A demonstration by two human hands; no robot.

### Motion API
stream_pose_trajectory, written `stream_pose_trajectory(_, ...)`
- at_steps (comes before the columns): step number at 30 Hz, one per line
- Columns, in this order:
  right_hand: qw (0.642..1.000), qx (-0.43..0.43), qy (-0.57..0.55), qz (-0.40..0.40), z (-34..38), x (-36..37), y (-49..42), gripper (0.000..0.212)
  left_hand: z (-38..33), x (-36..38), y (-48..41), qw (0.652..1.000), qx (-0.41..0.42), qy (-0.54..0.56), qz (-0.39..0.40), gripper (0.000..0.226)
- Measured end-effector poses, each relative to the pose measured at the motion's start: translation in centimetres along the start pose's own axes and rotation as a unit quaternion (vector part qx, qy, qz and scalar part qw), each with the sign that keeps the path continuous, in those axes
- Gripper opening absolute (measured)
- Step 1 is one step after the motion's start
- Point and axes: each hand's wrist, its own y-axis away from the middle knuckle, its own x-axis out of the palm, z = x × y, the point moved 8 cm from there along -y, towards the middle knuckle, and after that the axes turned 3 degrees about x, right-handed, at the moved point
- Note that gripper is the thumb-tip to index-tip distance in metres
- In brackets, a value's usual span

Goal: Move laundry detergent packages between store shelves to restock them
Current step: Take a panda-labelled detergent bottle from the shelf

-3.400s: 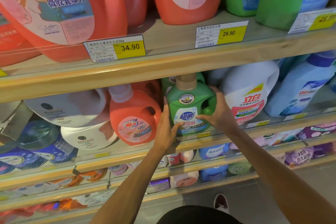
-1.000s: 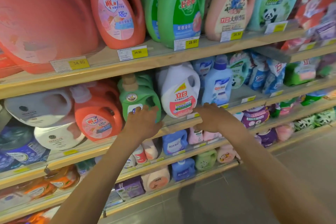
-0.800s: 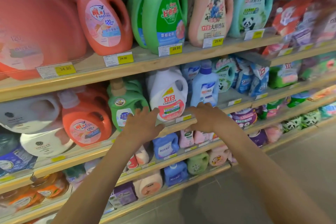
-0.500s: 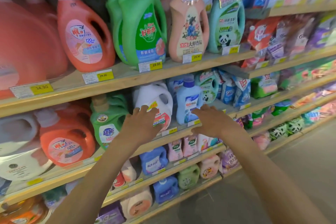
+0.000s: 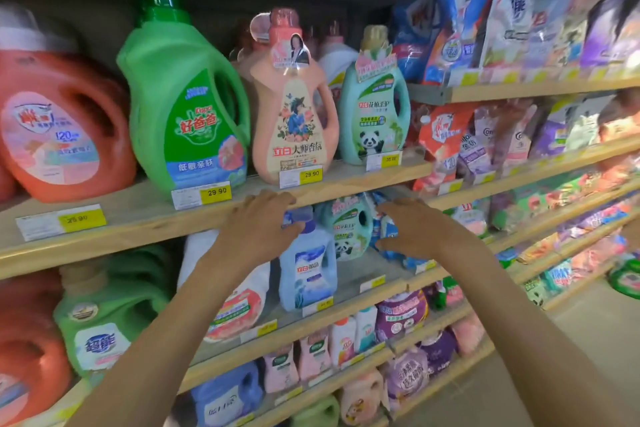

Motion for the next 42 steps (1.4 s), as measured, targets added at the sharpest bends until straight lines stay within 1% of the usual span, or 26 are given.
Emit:
stream_pose_trajectory(5,0.999,-0.004,-0.026,-0.039,-4.2,-3.2,-3.9,0.072,-2.6,-0.3,-5.9,0.994,0.014,0.1,-0.043,0.045)
stream_pose_trajectory(7,0.998,-0.006,-0.028,-0.048,-5.5,-4.1,-5.4,0.072,-3.5,-0.1,-7.7,0.991,0.015,0.114,-0.064,0.045)
stream_pose_trajectory(9,0.998,-0.014,-0.024,-0.052,-6.7,-4.8,-6.9,0.071,-4.5,0.4,-9.4,0.99,0.015,0.123,-0.06,0.046)
stream_pose_trajectory(12,0.998,-0.018,-0.022,-0.057,-8.5,-6.1,-9.4,0.073,-6.5,0.4,-11.8,0.993,0.017,0.103,-0.052,0.047)
stream_pose_trajectory(17,0.998,-0.018,-0.013,-0.062,-11.4,-8.3,-13.4,0.074,-8.9,-1.3,-16.3,0.994,0.023,0.051,-0.089,0.045)
stream_pose_trajectory(20,0.996,-0.033,-0.011,-0.087,-12.6,-10.4,-15.8,0.071,-10.1,-2.0,-19.4,0.993,0.019,0.044,-0.11,0.047)
stream_pose_trajectory(22,0.993,-0.049,-0.016,-0.109,-13.2,-11.7,-17.2,0.07,-10.6,-2.1,-21.4,0.991,0.01,0.058,-0.121,0.053)
stream_pose_trajectory(25,0.988,-0.056,-0.007,-0.146,-14.2,-13.6,-18.9,0.069,-11.2,-1.6,-23.7,0.979,-0.005,0.154,-0.132,0.075)
stream_pose_trajectory(27,0.983,-0.068,-0.023,-0.169,-14.5,-14.8,-20.0,0.069,-11.2,-1.5,-24.5,0.961,-0.008,0.214,-0.177,0.089)
stream_pose_trajectory(29,0.978,-0.084,-0.041,-0.187,-14.6,-15.8,-21.3,0.071,-11.2,-1.1,-25.1,0.942,-0.01,0.248,-0.225,0.101)
stream_pose_trajectory(31,0.972,-0.107,-0.058,-0.201,-14.3,-16.4,-22.7,0.071,-11.6,-0.4,-25.6,0.936,-0.03,0.259,-0.237,0.11)
stream_pose_trajectory(32,0.97,-0.115,-0.064,-0.204,-14.1,-16.6,-23.2,0.073,-11.7,0.2,-26.0,0.934,-0.043,0.266,-0.236,0.11)
stream_pose_trajectory(34,0.967,-0.134,-0.069,-0.205,-13.5,-16.7,-23.8,0.086,-11.4,1.8,-26.7,0.932,-0.073,0.273,-0.226,0.109)
stream_pose_trajectory(37,0.957,-0.183,-0.108,-0.196,-12.7,-16.7,-24.5,0.102,-10.0,3.9,-27.1,0.921,-0.129,0.299,-0.216,0.118)
stream_pose_trajectory(38,0.955,-0.196,-0.122,-0.188,-12.5,-16.5,-24.9,0.107,-9.8,4.4,-27.0,0.918,-0.141,0.308,-0.208,0.118)
stream_pose_trajectory(40,0.951,-0.212,-0.143,-0.174,-12.4,-16.1,-25.6,0.119,-9.8,4.6,-26.9,0.915,-0.139,0.321,-0.201,0.111)
stream_pose_trajectory(42,0.945,-0.226,-0.174,-0.16,-12.2,-15.7,-26.4,0.129,-9.6,4.7,-26.8,0.915,-0.141,0.318,-0.204,0.109)
